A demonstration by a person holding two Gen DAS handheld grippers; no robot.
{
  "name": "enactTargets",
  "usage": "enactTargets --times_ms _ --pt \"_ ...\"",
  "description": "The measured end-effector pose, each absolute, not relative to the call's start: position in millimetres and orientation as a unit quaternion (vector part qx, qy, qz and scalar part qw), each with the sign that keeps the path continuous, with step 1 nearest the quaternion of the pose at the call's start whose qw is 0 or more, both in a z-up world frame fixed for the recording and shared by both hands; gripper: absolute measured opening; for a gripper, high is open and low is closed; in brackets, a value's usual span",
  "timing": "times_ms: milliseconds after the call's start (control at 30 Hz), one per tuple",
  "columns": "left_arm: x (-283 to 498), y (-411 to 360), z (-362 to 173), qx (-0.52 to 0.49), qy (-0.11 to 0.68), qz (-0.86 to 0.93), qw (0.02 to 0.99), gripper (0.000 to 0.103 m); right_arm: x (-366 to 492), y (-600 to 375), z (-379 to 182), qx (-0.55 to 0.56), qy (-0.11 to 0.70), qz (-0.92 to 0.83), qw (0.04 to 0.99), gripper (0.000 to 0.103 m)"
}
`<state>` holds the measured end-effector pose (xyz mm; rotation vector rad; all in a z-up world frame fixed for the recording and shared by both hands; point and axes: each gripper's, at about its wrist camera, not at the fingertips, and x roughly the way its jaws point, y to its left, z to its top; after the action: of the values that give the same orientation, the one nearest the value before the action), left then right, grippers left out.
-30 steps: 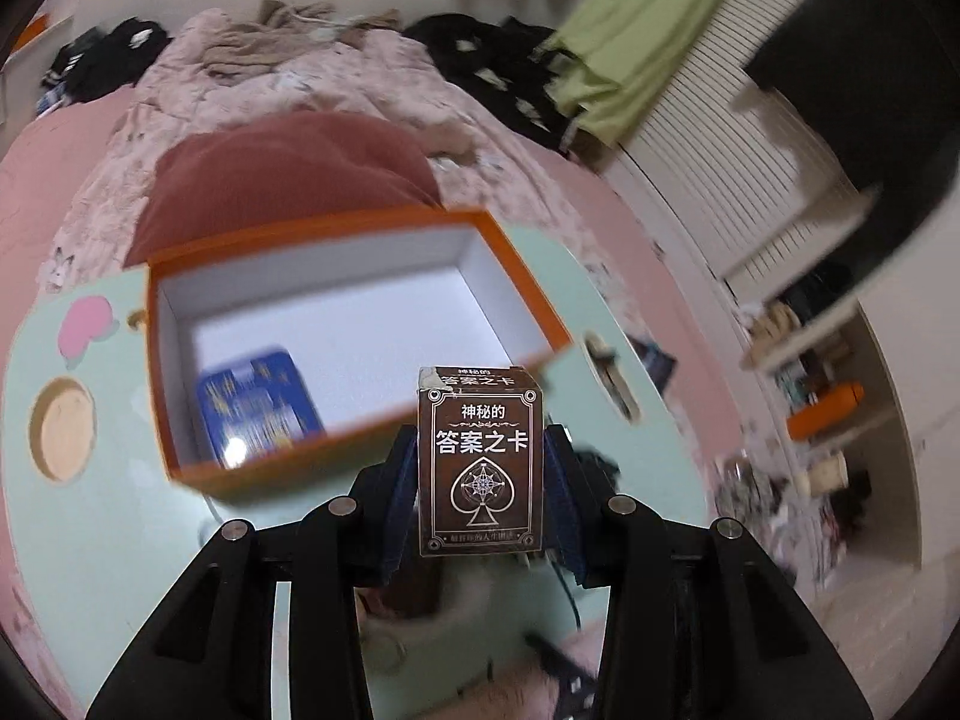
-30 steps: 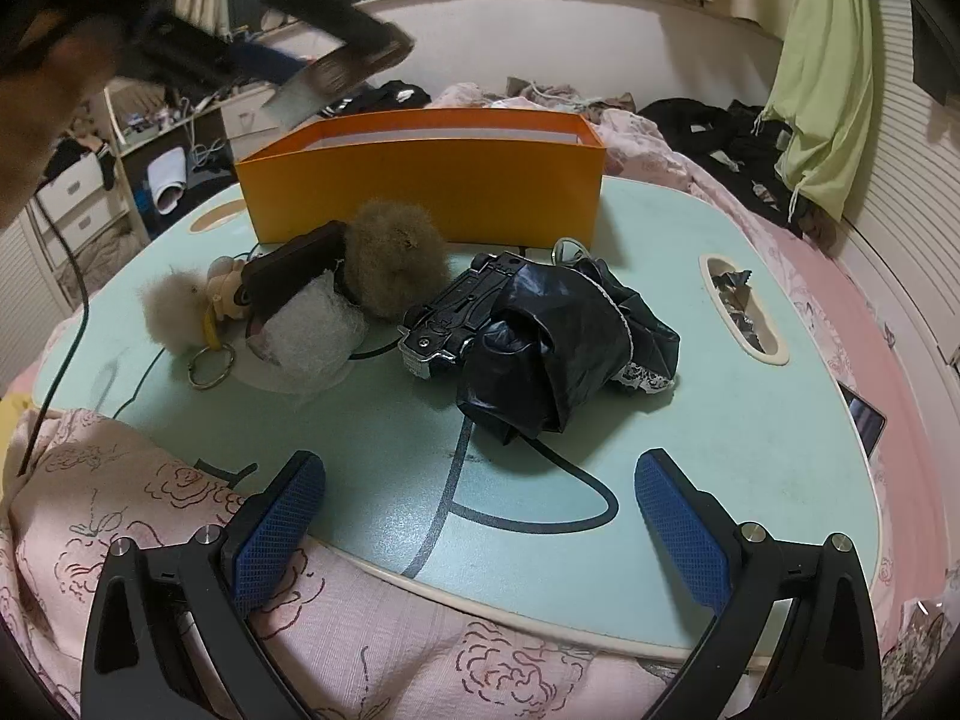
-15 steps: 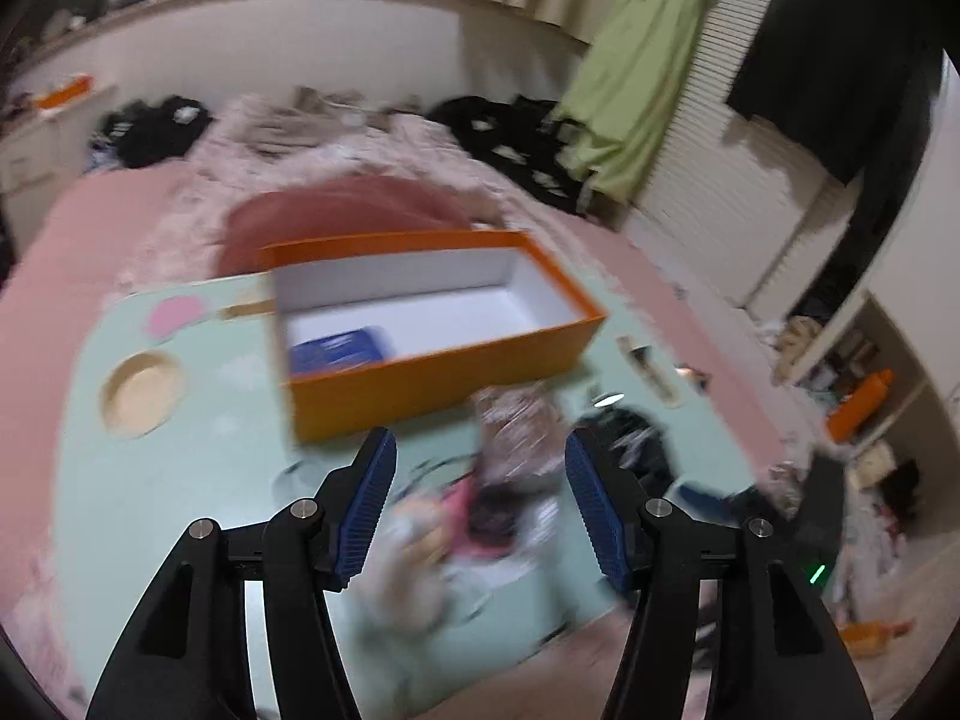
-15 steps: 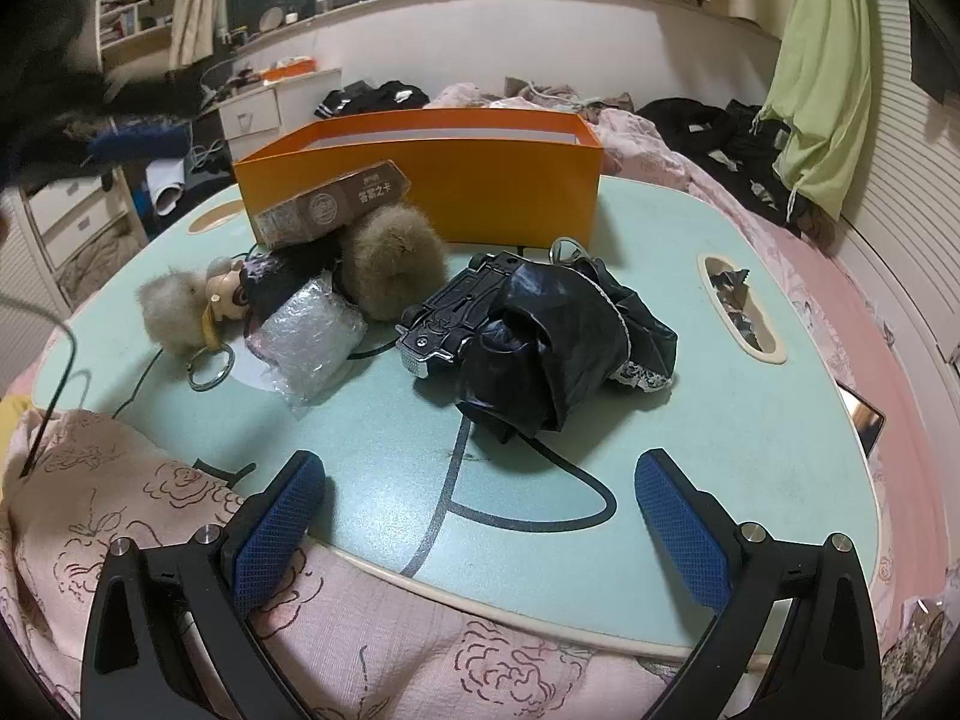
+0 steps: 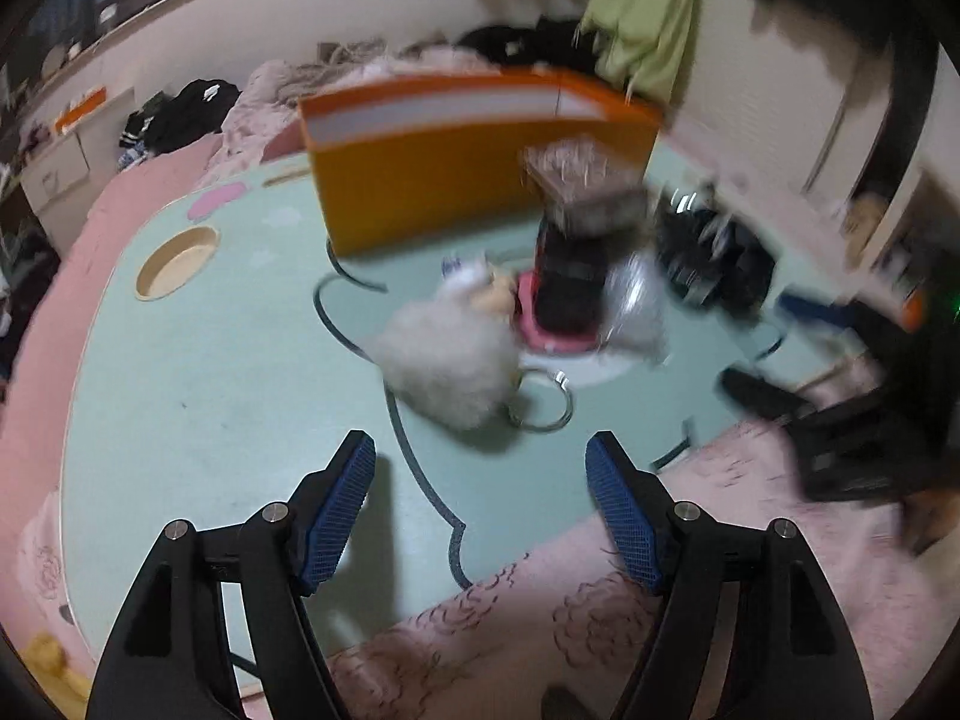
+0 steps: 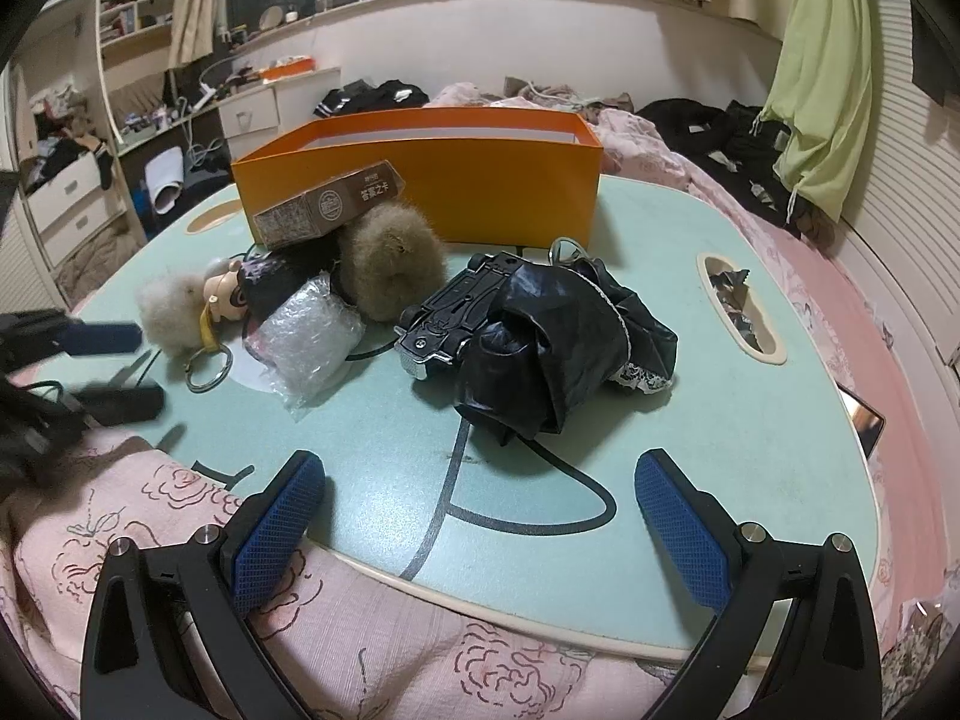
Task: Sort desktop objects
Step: 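Lift the brown card box out and set it on the dark pouch, left gripper, then reach into the box and grasp the blue tin with the right gripper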
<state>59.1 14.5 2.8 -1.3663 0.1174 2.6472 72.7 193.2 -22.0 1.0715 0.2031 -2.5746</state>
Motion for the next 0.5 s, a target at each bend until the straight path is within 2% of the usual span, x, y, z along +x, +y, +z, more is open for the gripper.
enactTargets --times_ms 33,67,167,500 --pt "57 17 0 -0.45 0.053 0.89 0.057 0.099 73 193 -22 0.378 0.072 -0.907 0.171 0.103" --pt "54 15 -1 -0.457 0.042 0.887 0.046 0.103 73 193 -22 0.378 0.072 -0.907 0.171 0.103" --pt "52 3 -3 -0.463 0.019 0.885 0.044 0.103 72 191 -20 0.379 0.074 -0.907 0.17 0.103" --pt "53 0 -3 -0.46 0.017 0.887 0.045 0.103 69 189 -22 0.38 0.076 -0.906 0.169 0.103"
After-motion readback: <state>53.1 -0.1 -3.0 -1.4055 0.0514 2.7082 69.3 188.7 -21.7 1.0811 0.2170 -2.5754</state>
